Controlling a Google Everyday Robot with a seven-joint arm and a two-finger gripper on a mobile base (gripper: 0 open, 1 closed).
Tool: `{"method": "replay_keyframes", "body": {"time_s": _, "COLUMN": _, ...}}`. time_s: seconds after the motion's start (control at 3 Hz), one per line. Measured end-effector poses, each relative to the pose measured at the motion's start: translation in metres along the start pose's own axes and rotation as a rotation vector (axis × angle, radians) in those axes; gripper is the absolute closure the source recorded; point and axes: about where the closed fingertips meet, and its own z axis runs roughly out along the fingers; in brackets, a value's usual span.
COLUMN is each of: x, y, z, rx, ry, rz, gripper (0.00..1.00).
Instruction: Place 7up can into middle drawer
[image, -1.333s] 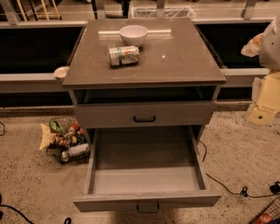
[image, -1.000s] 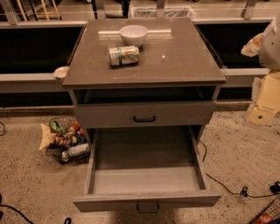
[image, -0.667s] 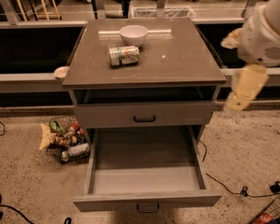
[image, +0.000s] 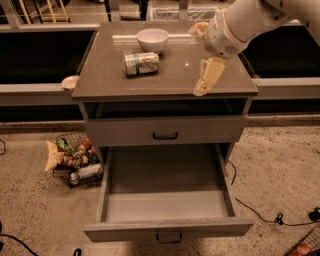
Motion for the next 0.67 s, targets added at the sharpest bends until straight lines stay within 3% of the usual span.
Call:
{"method": "replay_keyframes", "body": {"time_s": 0.33, "x": 0.000, "y": -0.005, "z": 0.009, "rx": 0.000, "ry": -0.018, "rz": 0.002, "gripper": 0.00}}
{"method": "replay_keyframes", "body": {"time_s": 0.67, "x": 0.002, "y": -0.029, "z": 0.039, "rx": 0.017, "ry": -0.082, "rz": 0.000, "gripper": 0.00}}
